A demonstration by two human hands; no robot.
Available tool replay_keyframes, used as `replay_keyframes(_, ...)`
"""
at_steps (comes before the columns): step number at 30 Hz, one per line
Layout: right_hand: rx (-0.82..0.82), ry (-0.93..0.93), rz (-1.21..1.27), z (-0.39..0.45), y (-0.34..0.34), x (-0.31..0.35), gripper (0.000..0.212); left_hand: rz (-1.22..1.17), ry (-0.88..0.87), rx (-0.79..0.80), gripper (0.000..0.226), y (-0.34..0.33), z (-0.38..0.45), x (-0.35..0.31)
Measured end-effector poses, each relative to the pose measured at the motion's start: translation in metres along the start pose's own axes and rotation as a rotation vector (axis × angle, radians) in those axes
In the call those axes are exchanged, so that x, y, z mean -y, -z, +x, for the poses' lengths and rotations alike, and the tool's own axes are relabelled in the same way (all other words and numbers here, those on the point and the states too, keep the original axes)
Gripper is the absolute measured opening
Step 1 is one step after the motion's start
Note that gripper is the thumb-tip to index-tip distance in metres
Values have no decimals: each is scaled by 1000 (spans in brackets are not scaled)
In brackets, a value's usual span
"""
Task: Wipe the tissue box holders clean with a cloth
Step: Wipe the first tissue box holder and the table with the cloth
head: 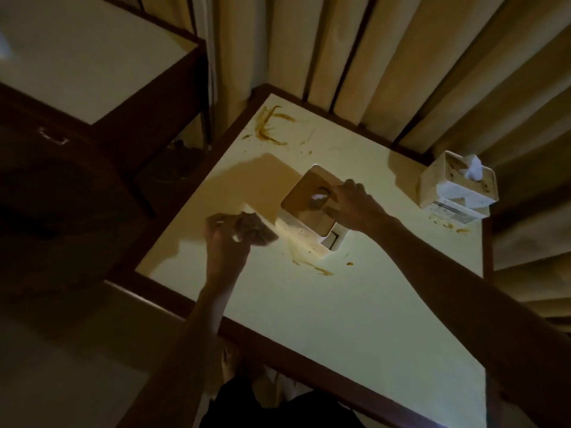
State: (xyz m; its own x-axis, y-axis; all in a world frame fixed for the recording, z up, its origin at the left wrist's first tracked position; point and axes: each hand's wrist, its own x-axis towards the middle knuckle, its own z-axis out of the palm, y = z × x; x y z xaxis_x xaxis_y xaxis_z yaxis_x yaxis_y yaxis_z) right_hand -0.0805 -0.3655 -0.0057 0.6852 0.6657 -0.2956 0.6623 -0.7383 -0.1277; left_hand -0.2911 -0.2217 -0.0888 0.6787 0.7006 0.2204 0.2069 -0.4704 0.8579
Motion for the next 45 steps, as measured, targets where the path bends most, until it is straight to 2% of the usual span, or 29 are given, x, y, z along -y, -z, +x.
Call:
replay_keyframes(4,100,117,10,-1,-18,0,63,18,148,-37,9,-17,-33,27)
replay_keyframes(5,121,141,-13,-1,-20,-2,63,72,132,-54,12,-24,-38,31)
replay_keyframes(8,142,196,-54,-1,-22,-7,58,197,134,24,22,-38,-48,38)
replay_keyframes(10,145,183,-61,-1,-22,-10,63,265,106,45,26,-46,-55,42)
replay_keyframes(13,114,129,-74,-5,-22,-8,75,402,117,-50,40,-51,-60,38)
replay_keyframes(15,96,85,-64,-5,-22,-8,83,381,55,-119,28,-50,-57,34)
replay_keyframes(17,96,52,-83,-5,-22,-9,88,407,-20,-84,26,-51,-53,35)
replay_keyframes(19,102,44,-121,-6,-22,-9,90,349,47,-38,29,-53,-48,32)
replay_keyframes(22,101,41,-132,-5,-25,-11,90,143,249,-99,32,-54,-45,23)
replay_keyframes(24,77,32,-108,-6,-28,-13,90,39,278,-155,33,-53,-44,14)
replay_keyframes(28,7,-10,38,-9,-32,-17,91,-134,196,-211,37,-58,-49,-13)
replay_keyframes(31,-6,10,138,-4,-38,-22,98,-290,112,-206,21,-67,-45,-23)
replay_keyframes(33,-10,4,179,-2,-42,-25,106,-379,120,-242,9,-76,-34,-20)
replay_keyframes(34,-12,-3,188,-2,-43,-25,108,-361,131,-265,12,-82,-27,-16)
replay_keyframes(38,-13,13,221,-3,-41,-23,101,-355,145,-146,38,-97,-7,-7)
replay_keyframes(40,3,18,253,-5,-37,-21,111,-367,88,-95,45,-99,-9,-3)
replay_keyframes(42,20,21,265,-6,-36,-22,111,-413,26,-57,36,-95,-13,-6)
replay_keyframes(45,7,24,261,-4,-37,-23,96,-442,12,-41,25,-82,-13,-11)
